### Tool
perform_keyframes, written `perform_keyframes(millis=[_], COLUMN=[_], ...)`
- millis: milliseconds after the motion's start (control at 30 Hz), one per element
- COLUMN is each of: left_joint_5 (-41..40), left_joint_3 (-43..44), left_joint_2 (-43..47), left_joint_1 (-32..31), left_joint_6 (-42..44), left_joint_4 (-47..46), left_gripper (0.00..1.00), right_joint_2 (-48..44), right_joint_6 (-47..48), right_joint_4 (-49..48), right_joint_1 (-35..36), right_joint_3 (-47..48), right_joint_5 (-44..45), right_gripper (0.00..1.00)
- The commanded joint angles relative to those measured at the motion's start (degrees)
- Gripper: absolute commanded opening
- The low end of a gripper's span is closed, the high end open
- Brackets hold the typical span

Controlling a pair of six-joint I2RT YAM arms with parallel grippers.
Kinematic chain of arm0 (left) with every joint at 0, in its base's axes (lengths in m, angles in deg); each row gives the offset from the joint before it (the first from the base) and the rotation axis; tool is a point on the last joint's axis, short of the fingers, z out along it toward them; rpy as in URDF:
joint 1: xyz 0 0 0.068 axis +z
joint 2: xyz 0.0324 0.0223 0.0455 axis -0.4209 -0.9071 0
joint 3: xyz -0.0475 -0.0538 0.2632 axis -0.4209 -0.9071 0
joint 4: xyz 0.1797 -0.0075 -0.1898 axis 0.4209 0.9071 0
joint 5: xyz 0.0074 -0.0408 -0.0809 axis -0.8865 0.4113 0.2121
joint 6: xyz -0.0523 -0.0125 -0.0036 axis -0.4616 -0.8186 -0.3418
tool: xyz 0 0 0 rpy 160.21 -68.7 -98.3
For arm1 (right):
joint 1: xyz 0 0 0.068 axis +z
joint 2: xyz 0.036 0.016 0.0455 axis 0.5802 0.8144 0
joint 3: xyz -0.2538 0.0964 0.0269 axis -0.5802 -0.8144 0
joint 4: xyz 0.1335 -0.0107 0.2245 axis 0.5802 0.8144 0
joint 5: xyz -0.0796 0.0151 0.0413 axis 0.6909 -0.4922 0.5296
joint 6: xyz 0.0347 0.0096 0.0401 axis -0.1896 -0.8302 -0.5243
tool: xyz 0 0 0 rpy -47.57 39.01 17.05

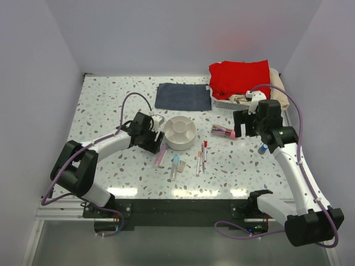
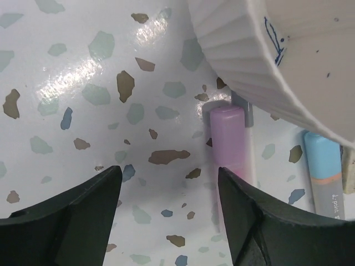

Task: Sort the stationery into containers
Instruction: Pick up the pen from the center of the board.

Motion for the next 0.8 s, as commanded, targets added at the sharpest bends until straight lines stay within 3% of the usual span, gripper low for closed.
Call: perform_keyframes(millis=[0,233,367,767], left_joint_5=[-2.9,-0.5,0.1,-1.3], left_joint_3=[4.3,4.2,3.9,2.0], left_joint_2=[1.6,1.0,-0.2,-2.7], left_joint_1=[-0.4,-2.2,-2.9,-4.6], left_joint_6=[-1.9,-2.0,-1.6,-1.4], left_joint_4=[2.2,1.3,0.2,-1.4], left_gripper=[0.75,0.74,0.68,0.68], right_joint_2=[-0.9,-0.9,-1.1,-3.5], right_joint_6=[-1.0,-1.0,-0.7,-1.0], right_joint_4=[-1.0,-1.8,-1.9,-1.4], right_joint_1=[0.0,0.0,0.0,-0.1], right_joint_3=[0.1,-0.5,-0.2,-2.8], right_joint_5=[-0.9,-1.2,-0.8,-0.3], right_gripper=[0.99,0.99,0.99,0.99])
